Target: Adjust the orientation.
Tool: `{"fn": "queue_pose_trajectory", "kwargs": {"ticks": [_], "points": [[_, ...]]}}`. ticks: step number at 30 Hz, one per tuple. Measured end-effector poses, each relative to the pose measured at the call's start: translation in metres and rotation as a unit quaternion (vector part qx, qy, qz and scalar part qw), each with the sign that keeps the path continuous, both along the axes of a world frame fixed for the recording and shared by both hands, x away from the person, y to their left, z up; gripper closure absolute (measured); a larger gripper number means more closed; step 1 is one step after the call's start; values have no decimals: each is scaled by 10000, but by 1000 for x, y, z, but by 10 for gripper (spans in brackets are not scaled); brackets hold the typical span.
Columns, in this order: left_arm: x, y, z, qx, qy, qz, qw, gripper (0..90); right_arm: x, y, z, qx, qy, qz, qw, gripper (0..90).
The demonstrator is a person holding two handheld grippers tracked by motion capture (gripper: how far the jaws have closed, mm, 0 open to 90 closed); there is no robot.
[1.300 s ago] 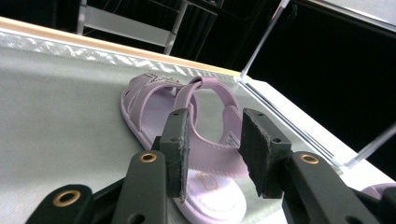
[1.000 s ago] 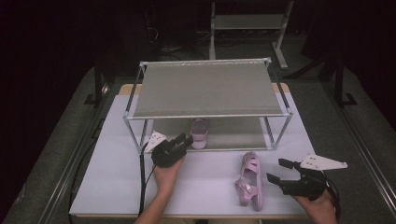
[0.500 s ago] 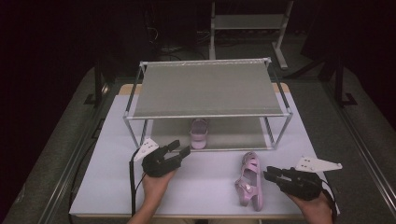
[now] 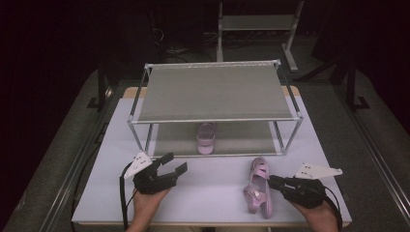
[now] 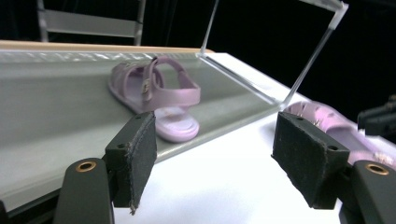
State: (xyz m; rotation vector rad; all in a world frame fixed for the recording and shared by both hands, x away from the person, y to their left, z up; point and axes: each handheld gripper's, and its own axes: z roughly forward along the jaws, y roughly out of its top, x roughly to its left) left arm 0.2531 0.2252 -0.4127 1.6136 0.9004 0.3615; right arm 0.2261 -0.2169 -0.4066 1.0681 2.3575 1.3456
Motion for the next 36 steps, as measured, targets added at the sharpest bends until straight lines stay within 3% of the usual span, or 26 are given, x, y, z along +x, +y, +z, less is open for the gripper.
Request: {"fn": "queue_pose_trajectory", "kwargs": {"ticks": [5, 11, 12, 13, 17, 27, 36], "points": [[-11, 22, 5, -7, -11, 60, 10000, 284, 4, 6, 2, -79, 15, 49, 10000, 803], [-17, 34, 1, -127, -9, 203, 9997, 284, 1, 7, 2, -137, -23, -14, 9999, 818], [-20, 35, 2, -121, -101, 279, 9995, 285, 1, 6, 2, -106, 1, -23, 9999, 818], [-21, 36, 4, -69, -180, 320, 9993, 286, 2, 4, 0, -11, 47, -47, 10000, 820], [-23, 38, 6, -85, -274, 352, 9990, 286, 2, 3, 1, -13, 71, -54, 10000, 827], [-21, 33, 1, -88, -179, 311, 9993, 288, 3, -5, -2, 182, 231, -96, 9995, 834], [-19, 34, -1, -70, -145, 291, 9994, 287, 2, -13, -4, 201, 285, -161, 9993, 852]]}}
